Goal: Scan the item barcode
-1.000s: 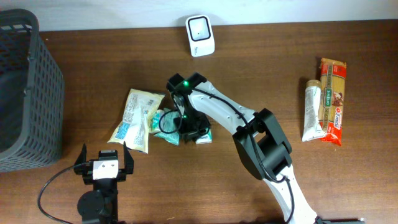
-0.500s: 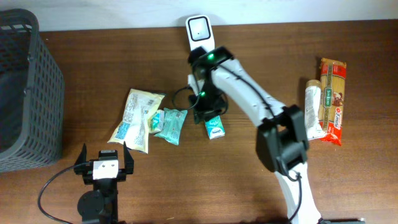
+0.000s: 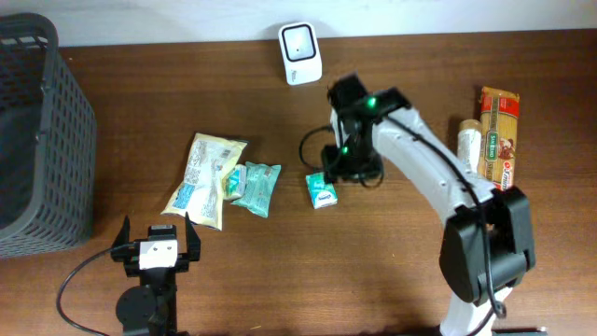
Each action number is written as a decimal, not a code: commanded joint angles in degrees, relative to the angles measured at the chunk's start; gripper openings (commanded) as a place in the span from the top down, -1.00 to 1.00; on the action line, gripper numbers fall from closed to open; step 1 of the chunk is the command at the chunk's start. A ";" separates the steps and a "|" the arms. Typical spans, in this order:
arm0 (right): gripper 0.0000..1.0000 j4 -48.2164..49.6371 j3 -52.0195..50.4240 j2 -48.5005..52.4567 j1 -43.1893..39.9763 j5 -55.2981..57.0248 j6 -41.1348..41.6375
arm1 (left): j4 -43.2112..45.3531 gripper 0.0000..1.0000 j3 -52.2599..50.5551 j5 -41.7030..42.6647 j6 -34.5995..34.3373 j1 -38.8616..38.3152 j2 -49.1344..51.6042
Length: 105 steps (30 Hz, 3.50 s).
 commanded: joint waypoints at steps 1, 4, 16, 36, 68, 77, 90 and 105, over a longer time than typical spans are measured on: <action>-0.20 8.46 -8.66 -0.90 -0.98 -7.06 3.06 | 0.11 -0.99 -0.28 -0.22 0.87 0.28 -0.28; -0.23 15.72 -14.93 -0.39 -0.98 -7.67 5.16 | 0.11 -0.98 -0.28 -0.22 0.87 0.28 -0.28; 0.15 26.88 -18.84 0.07 -1.62 -6.32 8.66 | 0.11 -0.99 -0.28 -0.22 0.87 0.28 -0.28; 0.92 48.81 -12.81 -14.43 -15.10 -72.48 21.20 | 0.11 -0.99 -0.28 -0.22 0.87 0.28 -0.28; 0.92 -4.68 45.55 8.81 1.53 33.86 -7.91 | 0.11 -0.98 -0.28 -0.22 0.87 0.28 -0.26; 0.92 36.57 47.01 30.47 2.03 49.42 -34.23 | 0.11 -0.99 -0.28 -0.22 0.87 0.28 -0.26; 0.90 45.86 47.01 37.05 3.21 46.16 -44.74 | 0.11 -0.99 -0.28 -0.22 0.87 0.28 -0.26; 0.92 6.38 47.08 8.83 2.19 17.22 -18.62 | 0.11 -0.98 -0.28 -0.22 0.87 0.28 -0.26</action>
